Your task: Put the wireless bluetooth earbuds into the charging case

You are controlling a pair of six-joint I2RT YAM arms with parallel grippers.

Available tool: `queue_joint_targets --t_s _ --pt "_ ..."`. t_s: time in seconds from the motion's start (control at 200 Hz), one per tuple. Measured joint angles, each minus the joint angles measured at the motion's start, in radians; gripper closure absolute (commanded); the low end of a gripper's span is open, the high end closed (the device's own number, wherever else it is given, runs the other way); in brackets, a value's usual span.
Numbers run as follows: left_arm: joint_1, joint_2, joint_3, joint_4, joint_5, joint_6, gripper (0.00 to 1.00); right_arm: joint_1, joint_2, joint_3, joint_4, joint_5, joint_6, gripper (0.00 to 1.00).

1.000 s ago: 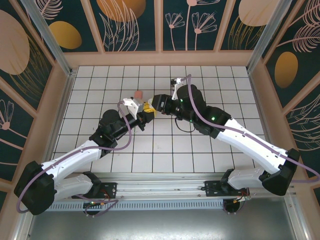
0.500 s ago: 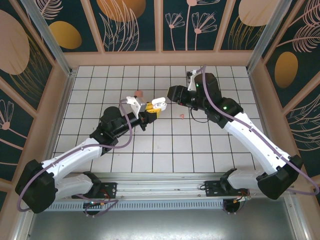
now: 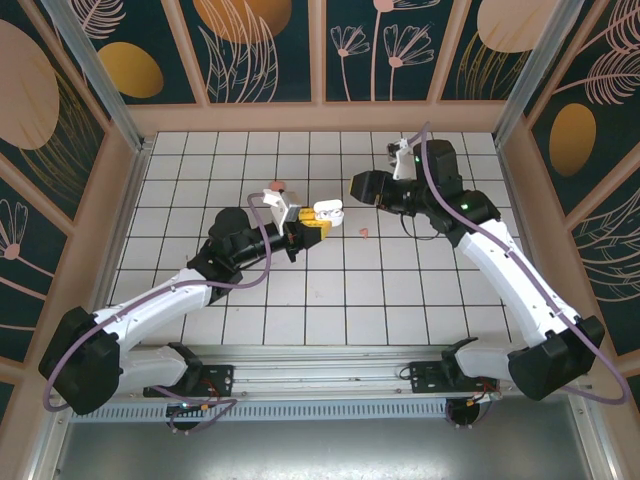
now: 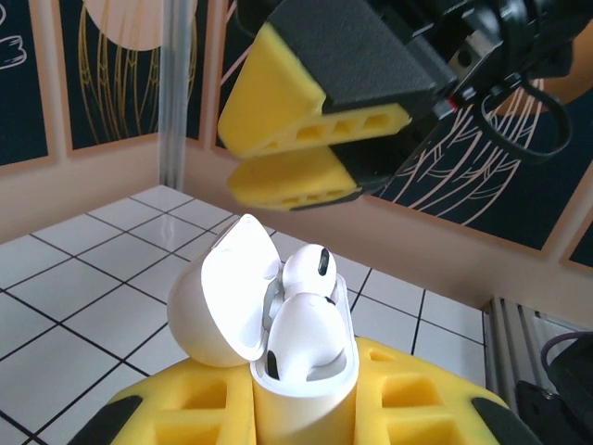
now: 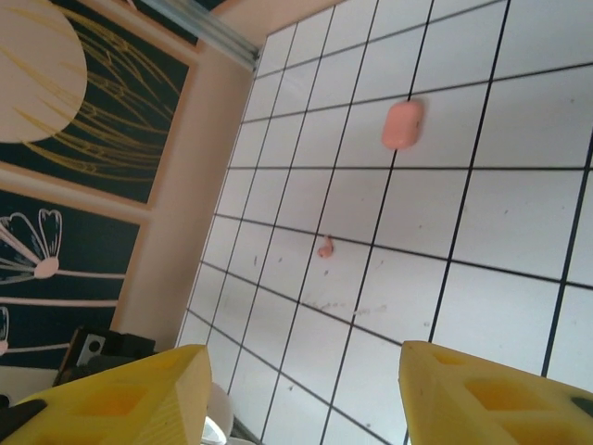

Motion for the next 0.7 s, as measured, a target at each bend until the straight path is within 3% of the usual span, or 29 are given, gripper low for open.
queue_joint_targets --t_s 0.701 --pt "0.0 0.037 0.031 0.007 0.077 -0.039 1.0 0.044 0.001 -0.083 0.154 -0.224 0.037 0.4"
